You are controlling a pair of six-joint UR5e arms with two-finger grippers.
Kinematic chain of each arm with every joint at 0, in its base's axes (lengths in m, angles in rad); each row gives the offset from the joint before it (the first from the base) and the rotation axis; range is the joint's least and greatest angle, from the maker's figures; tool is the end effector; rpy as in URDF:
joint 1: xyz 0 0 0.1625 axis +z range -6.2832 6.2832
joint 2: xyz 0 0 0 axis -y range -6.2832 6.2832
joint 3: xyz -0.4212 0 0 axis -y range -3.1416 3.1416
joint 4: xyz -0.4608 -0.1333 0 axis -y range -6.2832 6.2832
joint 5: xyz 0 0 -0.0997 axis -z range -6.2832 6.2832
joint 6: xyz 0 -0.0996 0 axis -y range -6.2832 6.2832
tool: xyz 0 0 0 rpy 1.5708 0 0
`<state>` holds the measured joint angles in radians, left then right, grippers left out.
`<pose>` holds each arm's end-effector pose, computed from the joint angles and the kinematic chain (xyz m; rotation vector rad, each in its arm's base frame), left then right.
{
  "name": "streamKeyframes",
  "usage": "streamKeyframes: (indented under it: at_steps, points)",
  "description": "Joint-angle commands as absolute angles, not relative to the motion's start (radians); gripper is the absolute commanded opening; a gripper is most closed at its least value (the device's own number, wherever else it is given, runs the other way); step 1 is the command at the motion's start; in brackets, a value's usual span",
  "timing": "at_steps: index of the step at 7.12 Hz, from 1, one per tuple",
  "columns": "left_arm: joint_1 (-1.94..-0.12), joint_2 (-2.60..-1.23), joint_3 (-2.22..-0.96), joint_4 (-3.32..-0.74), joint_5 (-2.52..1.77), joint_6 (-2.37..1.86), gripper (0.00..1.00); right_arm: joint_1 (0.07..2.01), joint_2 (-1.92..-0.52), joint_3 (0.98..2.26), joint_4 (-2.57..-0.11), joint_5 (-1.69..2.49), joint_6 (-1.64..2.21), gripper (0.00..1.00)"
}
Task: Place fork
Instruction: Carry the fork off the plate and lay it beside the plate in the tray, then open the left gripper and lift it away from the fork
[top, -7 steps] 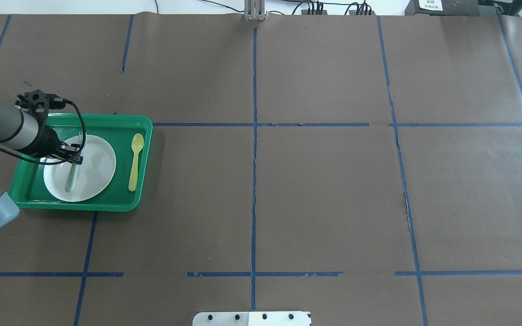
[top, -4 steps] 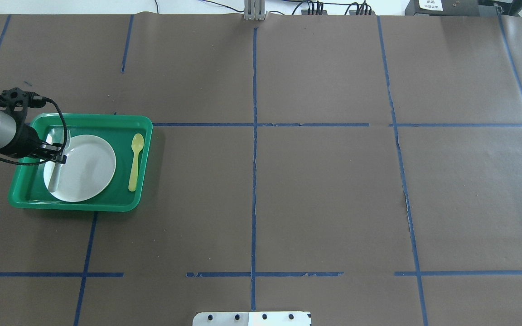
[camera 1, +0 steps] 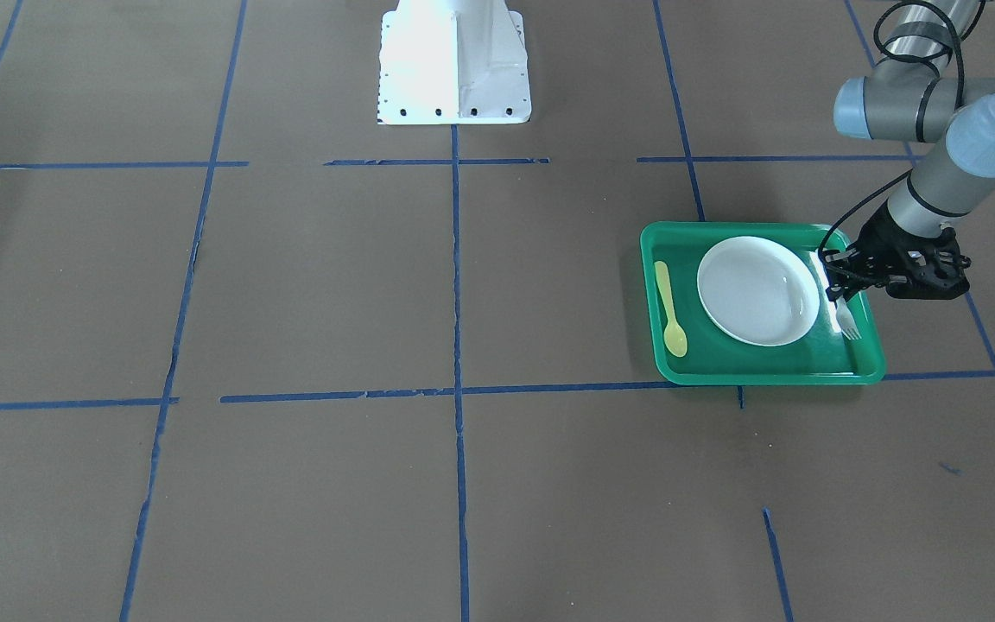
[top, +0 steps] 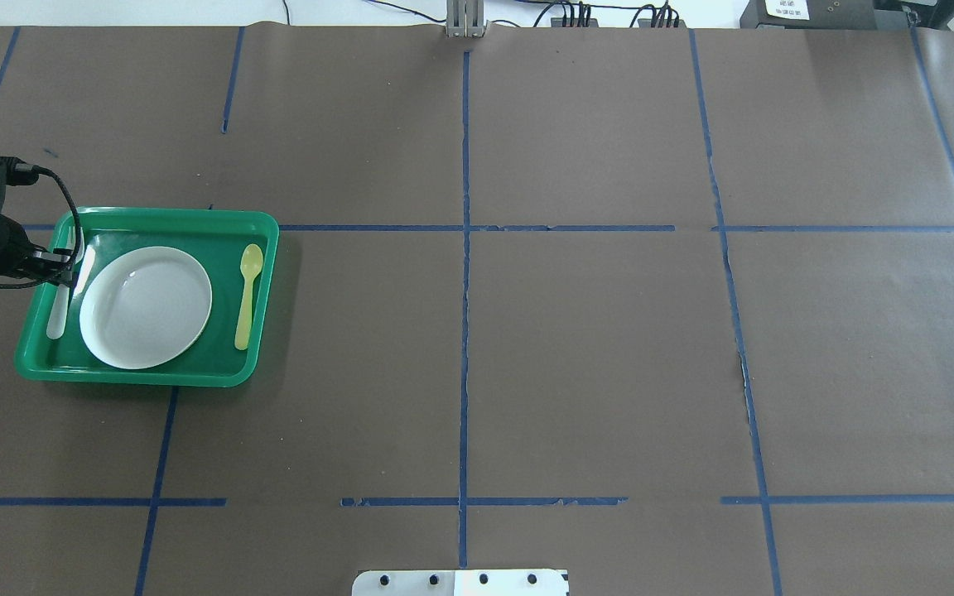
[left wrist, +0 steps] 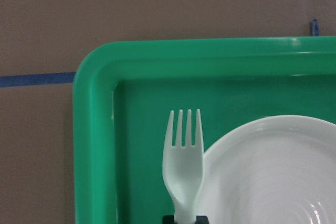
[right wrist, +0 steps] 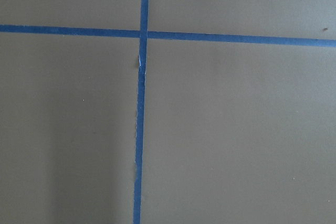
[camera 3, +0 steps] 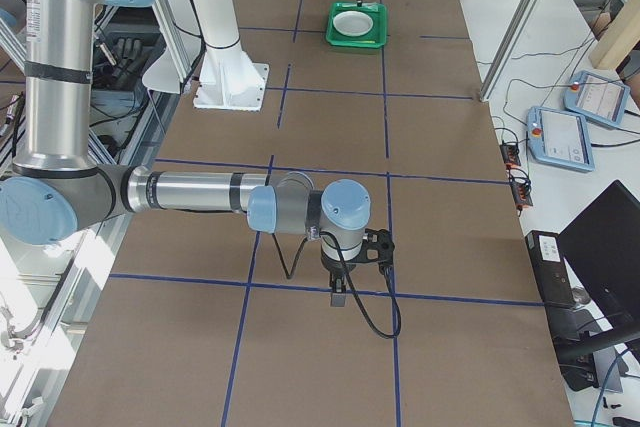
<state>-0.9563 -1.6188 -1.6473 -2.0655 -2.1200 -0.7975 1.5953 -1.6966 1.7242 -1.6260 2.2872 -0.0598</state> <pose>0.2841 -0.5436 0.5373 0.1143 0.7948 -0.0031 0.0803 -0.5035 0.6455 0.0038 -0.7168 -0.0239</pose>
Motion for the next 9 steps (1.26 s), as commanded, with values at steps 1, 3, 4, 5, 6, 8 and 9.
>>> streamKeyframes:
  at_steps: [1, 3, 4, 5, 6, 8, 9]
  points:
    - [-0.959, -1.618, -1.631, -2.066, -2.12, -0.799, 0.0, 1.595, -1.697, 1.724, -1.626, 2.287, -0.06, 1.0]
    - [-0.957, -1.618, -1.629, -2.066, -2.121, -0.796, 0.56, 1.595, -1.697, 1.724, -1.626, 2.287, -0.06, 1.0]
    - [-0.957, -1.617, -1.631, -2.066, -2.121, -0.799, 1.0, 1.595, -1.697, 1.724, -1.626, 2.287, -0.061, 1.0]
    - [-0.957, -1.618, -1.637, -2.066, -2.12, -0.799, 1.0, 1.595, -1.697, 1.724, -1.626, 2.287, -0.06, 1.0]
    - [-0.969, -1.62, -1.655, -2.063, -2.128, -0.799, 1.0, 1.595, -1.697, 1.724, -1.626, 2.287, -0.061, 1.0]
    - [-1.133, -1.621, -1.759, -2.002, -2.158, -0.667, 1.0, 1.595, -1.697, 1.724, -1.626, 2.287, -0.061, 1.0]
    - [-1.197, -1.646, -1.767, -1.883, -2.17, -0.518, 1.0, 1.595, -1.697, 1.724, -1.626, 2.287, -0.061, 1.0]
